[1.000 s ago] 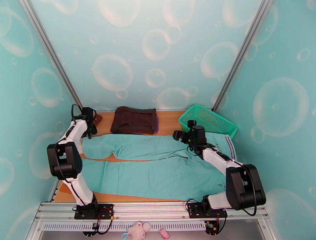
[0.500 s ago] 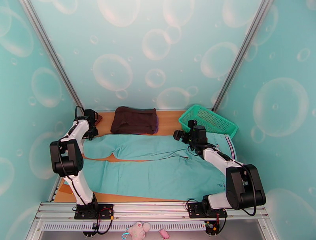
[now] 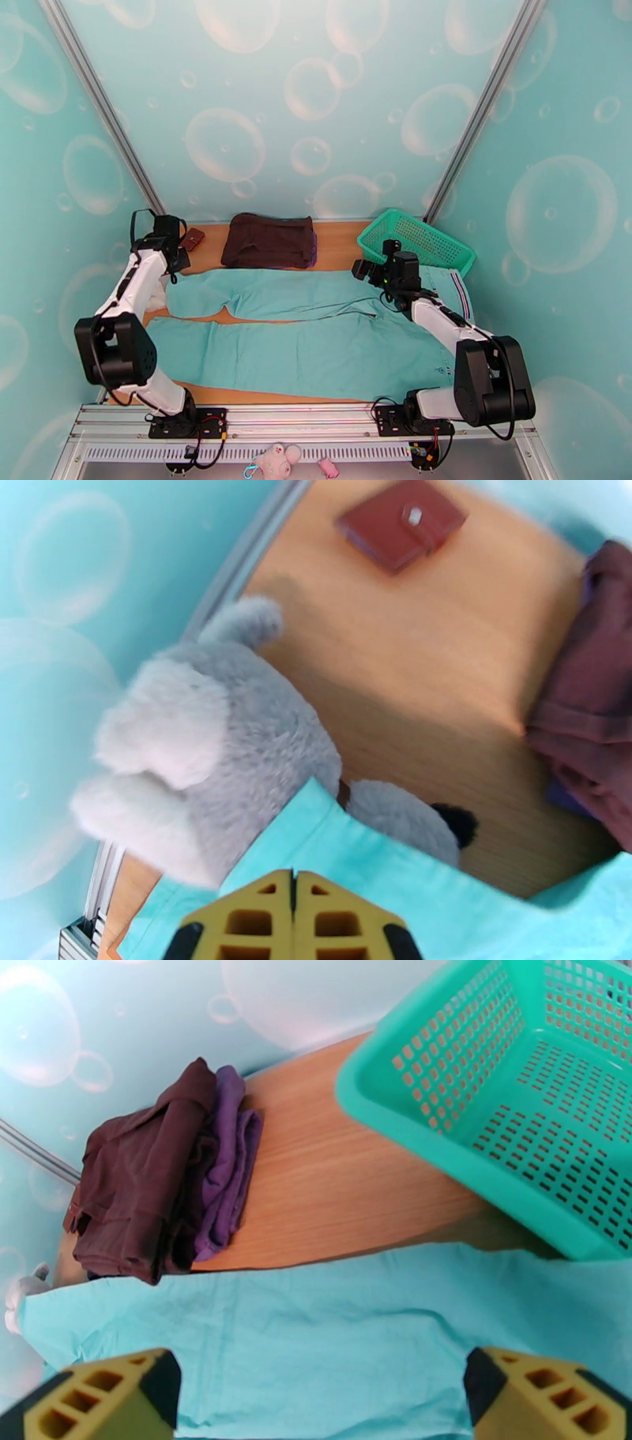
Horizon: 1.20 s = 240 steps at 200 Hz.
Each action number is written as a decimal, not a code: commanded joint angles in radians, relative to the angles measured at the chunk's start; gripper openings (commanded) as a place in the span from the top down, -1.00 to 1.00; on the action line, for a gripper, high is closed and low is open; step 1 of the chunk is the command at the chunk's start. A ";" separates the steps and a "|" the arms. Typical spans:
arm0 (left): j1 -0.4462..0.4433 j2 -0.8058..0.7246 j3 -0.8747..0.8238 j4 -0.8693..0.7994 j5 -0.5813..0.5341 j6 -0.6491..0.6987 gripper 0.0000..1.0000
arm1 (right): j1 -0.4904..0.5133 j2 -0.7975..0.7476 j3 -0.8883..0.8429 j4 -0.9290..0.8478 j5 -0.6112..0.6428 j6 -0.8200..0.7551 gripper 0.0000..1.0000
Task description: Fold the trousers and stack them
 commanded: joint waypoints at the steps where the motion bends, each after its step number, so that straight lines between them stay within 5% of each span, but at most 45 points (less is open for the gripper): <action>1: -0.006 0.018 -0.026 0.053 0.076 0.037 0.24 | -0.011 -0.014 -0.016 0.023 -0.020 0.011 -0.99; 8: -0.011 0.056 -0.007 0.026 0.053 0.047 -0.07 | -0.011 -0.012 -0.013 0.019 -0.025 0.012 -0.99; 21: -0.023 0.115 0.013 0.009 -0.013 0.068 -0.21 | -0.011 -0.010 -0.013 0.019 -0.033 0.011 -0.99; 89: -0.013 0.253 0.023 0.024 -0.007 0.105 -0.04 | -0.012 -0.004 -0.017 0.023 -0.038 0.009 -0.99; 113: -0.012 0.266 0.004 0.012 -0.012 0.101 0.06 | -0.012 -0.003 -0.016 0.020 -0.034 0.006 -0.99; 198: -0.011 0.286 0.005 -0.032 -0.009 0.088 1.00 | -0.020 -0.011 -0.011 0.005 -0.028 -0.002 -0.99; 240: -0.011 0.209 0.010 -0.008 -0.007 0.061 1.00 | -0.021 -0.020 -0.011 -0.002 -0.025 -0.004 -0.99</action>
